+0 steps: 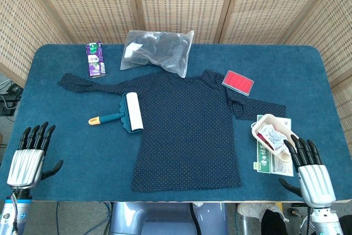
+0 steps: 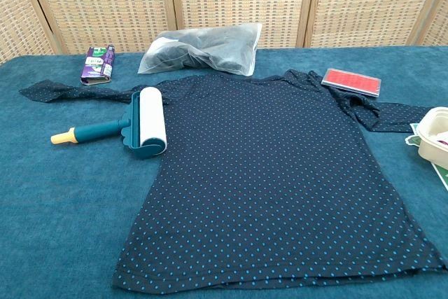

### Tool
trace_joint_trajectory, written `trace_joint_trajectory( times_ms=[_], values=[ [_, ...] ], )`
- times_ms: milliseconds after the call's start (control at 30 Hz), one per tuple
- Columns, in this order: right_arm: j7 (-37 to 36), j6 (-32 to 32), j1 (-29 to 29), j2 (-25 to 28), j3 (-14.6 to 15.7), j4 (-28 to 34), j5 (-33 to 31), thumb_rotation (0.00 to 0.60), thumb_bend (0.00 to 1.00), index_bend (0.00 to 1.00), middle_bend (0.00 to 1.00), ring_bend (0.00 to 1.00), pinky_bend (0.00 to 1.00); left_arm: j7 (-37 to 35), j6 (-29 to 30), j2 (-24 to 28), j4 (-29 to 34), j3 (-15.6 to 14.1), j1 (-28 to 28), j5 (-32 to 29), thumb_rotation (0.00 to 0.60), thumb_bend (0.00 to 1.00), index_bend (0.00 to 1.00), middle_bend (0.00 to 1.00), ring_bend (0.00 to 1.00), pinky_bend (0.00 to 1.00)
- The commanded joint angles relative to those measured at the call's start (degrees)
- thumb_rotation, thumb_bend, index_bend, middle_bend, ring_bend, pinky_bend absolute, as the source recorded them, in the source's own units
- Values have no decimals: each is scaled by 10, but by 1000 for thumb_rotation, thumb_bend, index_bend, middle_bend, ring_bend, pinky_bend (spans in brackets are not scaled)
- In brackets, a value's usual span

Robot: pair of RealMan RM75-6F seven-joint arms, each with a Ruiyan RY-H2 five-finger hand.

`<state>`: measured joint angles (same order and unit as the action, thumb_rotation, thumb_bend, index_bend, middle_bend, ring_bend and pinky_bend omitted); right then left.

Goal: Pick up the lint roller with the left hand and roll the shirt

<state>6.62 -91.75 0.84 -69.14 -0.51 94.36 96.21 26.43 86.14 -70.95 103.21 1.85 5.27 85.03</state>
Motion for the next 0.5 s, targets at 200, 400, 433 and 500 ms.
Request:
trace_joint_trajectory(
  times_ms=[200, 400, 433, 500],
  values=[
    [0, 4, 1, 0, 1, -1, -1, 600, 143, 0, 0, 0, 0, -2, 2, 1, 1, 0, -1, 0, 600, 263, 0, 0, 0, 12],
    [1, 2, 1, 1, 1, 2, 0, 600, 143, 0, 0, 0, 0, -6, 4, 4, 3, 1, -2, 0, 600, 264, 0, 0, 0, 13],
    [1, 3, 1, 0, 1, 2, 0, 600, 143, 0, 0, 0, 0, -6, 3, 4, 3, 1, -1, -1, 600, 264, 0, 0, 0, 13],
    [0, 4, 1, 1, 1, 3, -2, 600, 143, 0, 0, 0, 0, -5, -1, 4, 1, 2, 0, -4, 600, 264, 0, 0, 0, 13]
  ],
)
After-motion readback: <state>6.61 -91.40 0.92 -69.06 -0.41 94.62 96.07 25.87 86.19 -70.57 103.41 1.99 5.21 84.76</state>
